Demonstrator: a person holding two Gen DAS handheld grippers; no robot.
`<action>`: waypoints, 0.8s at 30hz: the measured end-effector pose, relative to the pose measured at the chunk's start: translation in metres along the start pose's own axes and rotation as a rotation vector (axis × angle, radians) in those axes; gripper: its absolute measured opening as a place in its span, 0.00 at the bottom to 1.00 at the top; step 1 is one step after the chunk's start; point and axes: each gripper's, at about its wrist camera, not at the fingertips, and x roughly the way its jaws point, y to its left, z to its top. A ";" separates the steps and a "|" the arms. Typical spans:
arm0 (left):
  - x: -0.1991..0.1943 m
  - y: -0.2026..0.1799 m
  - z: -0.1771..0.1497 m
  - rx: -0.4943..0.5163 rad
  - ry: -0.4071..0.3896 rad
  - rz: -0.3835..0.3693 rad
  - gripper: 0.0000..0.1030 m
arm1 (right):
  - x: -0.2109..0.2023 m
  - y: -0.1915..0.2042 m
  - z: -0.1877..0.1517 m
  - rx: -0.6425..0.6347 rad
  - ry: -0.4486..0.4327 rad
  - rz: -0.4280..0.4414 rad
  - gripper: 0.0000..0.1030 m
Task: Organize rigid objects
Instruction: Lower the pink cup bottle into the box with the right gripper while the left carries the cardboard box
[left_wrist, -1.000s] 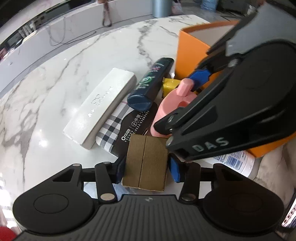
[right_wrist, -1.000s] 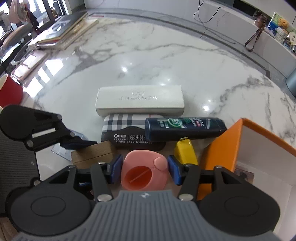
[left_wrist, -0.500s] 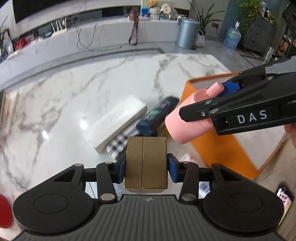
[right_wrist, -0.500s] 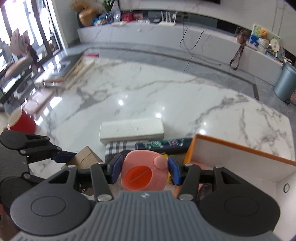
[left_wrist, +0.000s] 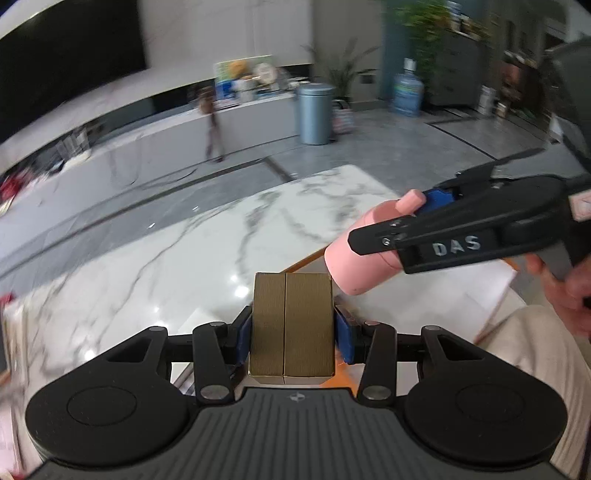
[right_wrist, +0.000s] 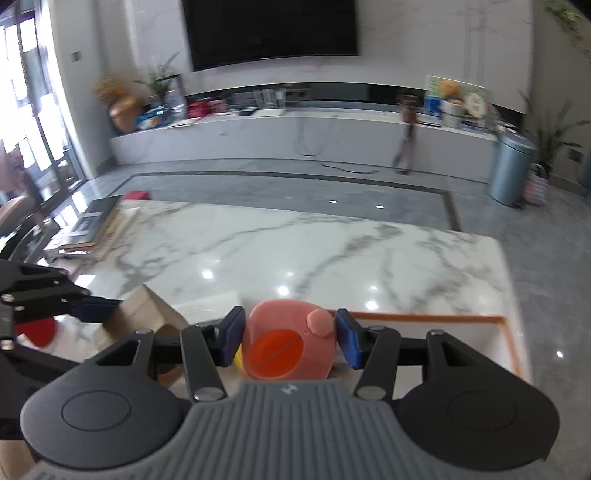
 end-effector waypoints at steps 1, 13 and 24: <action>0.005 -0.008 0.002 0.025 0.002 -0.014 0.49 | -0.002 -0.009 -0.003 0.012 0.006 -0.016 0.52; 0.095 -0.081 -0.006 0.373 0.197 -0.163 0.49 | 0.023 -0.075 -0.061 0.120 0.160 -0.055 0.52; 0.160 -0.084 -0.016 0.290 0.468 -0.149 0.50 | 0.062 -0.087 -0.083 0.168 0.237 -0.022 0.52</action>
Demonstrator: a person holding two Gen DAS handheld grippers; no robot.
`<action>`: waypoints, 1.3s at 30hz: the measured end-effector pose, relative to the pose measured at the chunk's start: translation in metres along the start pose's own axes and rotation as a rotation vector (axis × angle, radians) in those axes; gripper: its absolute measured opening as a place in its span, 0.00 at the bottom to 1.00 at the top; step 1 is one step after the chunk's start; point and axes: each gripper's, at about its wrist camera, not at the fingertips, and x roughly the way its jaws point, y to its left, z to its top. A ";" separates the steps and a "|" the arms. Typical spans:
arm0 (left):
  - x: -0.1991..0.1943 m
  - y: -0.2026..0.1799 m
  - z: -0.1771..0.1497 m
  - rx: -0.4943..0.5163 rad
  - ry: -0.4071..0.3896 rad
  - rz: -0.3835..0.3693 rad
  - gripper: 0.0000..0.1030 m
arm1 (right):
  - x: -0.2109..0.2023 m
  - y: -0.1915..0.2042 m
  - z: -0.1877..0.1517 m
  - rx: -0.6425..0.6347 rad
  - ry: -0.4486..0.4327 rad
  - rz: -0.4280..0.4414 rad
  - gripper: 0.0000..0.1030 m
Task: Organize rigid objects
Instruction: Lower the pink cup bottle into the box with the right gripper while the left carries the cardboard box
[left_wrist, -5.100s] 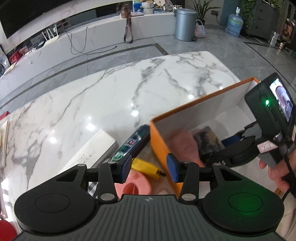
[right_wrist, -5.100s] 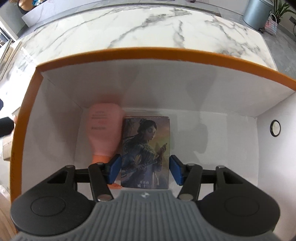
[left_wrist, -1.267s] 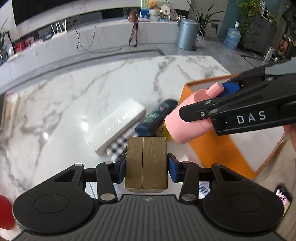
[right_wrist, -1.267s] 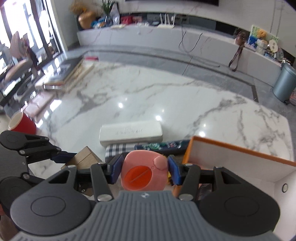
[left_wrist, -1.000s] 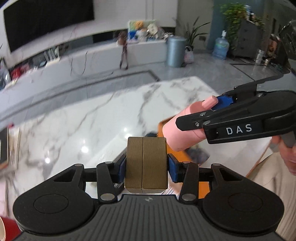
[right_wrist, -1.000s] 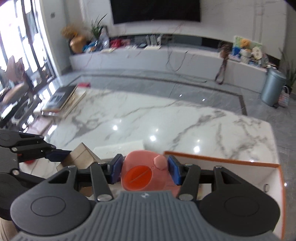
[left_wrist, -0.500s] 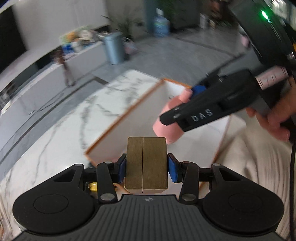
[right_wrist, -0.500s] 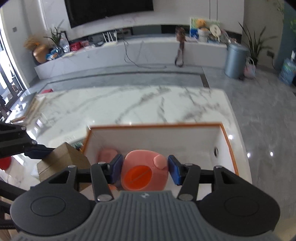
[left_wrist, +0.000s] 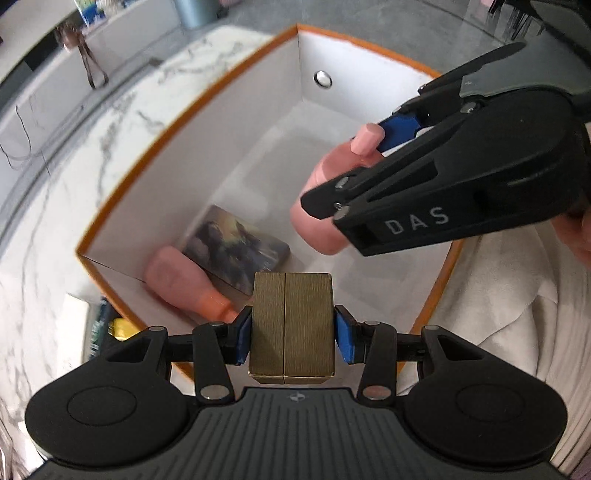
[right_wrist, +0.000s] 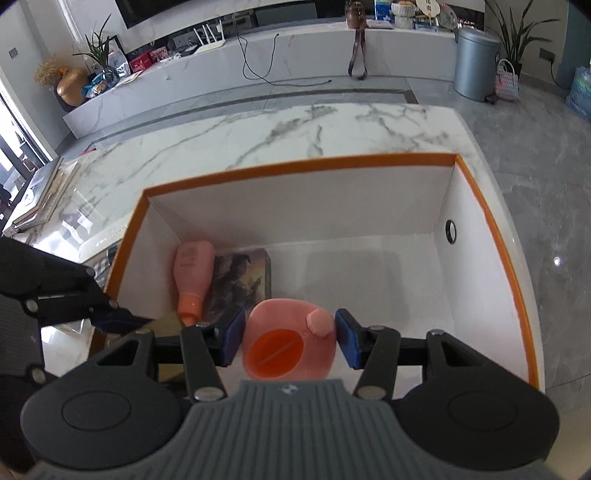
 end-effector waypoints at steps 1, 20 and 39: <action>0.004 -0.001 0.002 0.005 0.013 0.001 0.50 | 0.003 -0.001 0.000 0.002 0.005 0.001 0.52; 0.015 0.010 -0.002 -0.048 0.053 -0.074 0.54 | 0.025 0.010 -0.008 0.035 0.083 0.079 0.52; -0.022 0.020 -0.021 -0.108 -0.056 -0.066 0.41 | 0.026 0.024 0.001 0.029 0.091 0.052 0.52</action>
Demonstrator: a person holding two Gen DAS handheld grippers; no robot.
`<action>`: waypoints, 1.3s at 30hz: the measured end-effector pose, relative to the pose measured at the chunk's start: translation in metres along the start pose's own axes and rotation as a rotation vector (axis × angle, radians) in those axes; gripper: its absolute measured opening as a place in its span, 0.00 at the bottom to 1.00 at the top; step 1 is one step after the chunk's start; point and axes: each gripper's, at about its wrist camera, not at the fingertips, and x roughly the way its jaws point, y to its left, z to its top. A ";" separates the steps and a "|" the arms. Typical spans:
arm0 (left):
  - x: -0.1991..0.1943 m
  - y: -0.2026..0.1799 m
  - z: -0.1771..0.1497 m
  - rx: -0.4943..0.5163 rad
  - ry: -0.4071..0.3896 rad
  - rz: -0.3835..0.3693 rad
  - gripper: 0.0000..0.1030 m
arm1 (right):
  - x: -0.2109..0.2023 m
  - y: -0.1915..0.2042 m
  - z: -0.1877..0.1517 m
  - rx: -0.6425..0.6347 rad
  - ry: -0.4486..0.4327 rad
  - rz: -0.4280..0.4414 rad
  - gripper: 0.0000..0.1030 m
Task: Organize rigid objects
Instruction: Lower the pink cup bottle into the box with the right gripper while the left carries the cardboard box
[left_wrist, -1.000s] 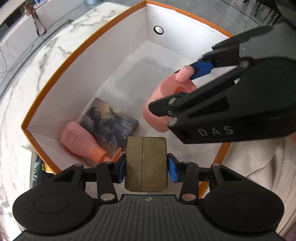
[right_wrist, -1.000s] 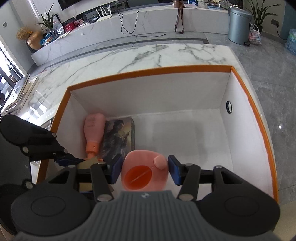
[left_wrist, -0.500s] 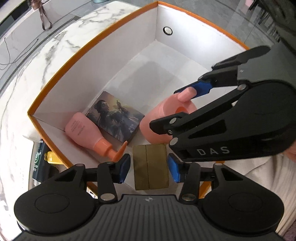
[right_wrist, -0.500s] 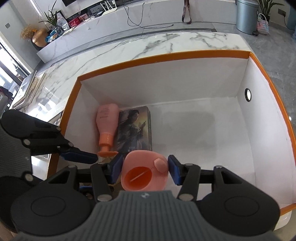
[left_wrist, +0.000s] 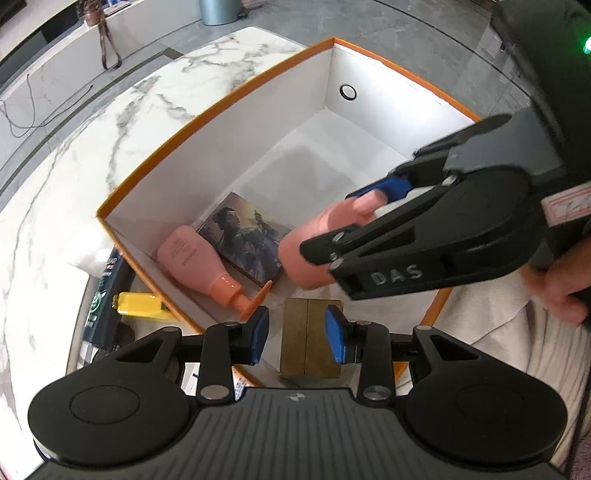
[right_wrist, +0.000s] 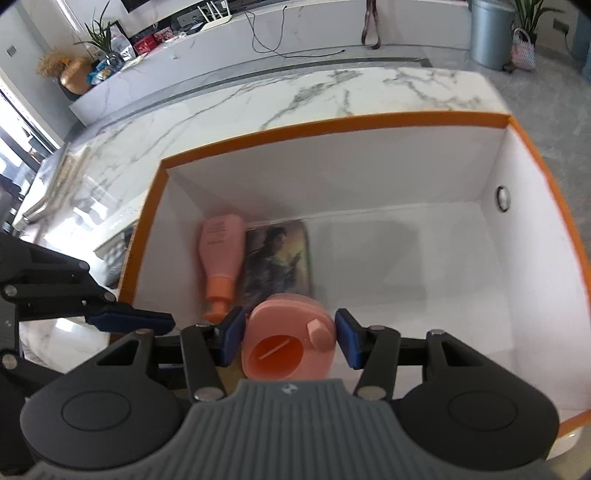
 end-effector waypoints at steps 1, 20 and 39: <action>0.003 -0.001 0.001 0.003 0.001 -0.004 0.41 | -0.002 -0.002 0.000 0.001 0.001 -0.010 0.52; 0.032 -0.017 0.018 0.100 0.028 0.040 0.43 | -0.006 -0.035 -0.008 0.060 0.046 -0.031 0.52; -0.018 0.014 -0.001 -0.062 -0.108 0.185 0.38 | 0.017 -0.014 -0.001 0.117 0.135 0.069 0.52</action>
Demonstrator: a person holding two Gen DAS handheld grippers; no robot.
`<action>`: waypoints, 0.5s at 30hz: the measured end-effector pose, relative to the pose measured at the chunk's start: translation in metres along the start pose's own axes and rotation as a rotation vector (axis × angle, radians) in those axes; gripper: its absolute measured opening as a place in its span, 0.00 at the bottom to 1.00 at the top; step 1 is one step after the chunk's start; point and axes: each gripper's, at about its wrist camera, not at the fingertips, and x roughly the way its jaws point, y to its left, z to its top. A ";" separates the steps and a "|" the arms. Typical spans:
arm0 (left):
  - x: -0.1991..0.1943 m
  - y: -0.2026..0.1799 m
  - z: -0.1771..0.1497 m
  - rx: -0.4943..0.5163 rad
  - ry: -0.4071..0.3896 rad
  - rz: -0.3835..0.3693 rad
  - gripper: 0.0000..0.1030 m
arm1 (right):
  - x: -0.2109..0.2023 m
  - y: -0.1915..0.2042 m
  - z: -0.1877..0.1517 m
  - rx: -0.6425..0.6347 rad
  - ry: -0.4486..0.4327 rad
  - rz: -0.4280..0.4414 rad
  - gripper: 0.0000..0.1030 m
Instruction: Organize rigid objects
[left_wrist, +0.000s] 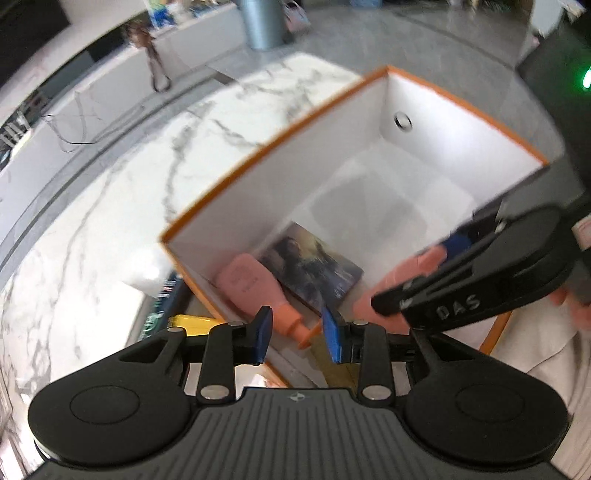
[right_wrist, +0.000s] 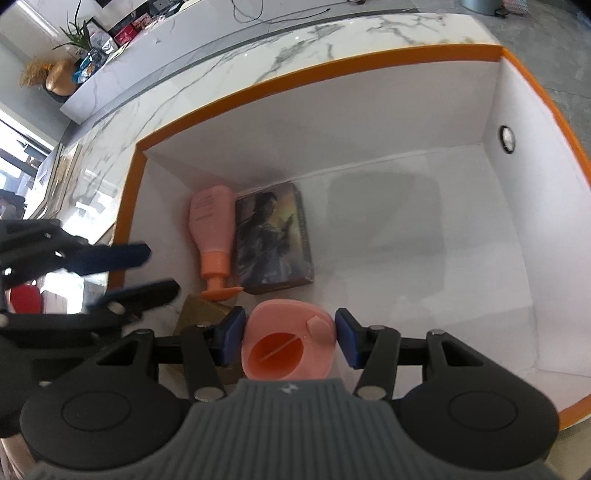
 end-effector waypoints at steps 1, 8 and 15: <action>-0.005 0.004 -0.001 -0.022 -0.018 0.000 0.38 | 0.001 0.002 0.000 -0.006 0.002 -0.004 0.52; -0.025 0.025 -0.007 -0.155 -0.098 0.018 0.38 | 0.010 0.025 0.006 -0.065 0.008 -0.025 0.52; -0.028 0.039 -0.018 -0.214 -0.104 -0.007 0.38 | 0.018 0.042 0.010 -0.105 0.019 -0.055 0.53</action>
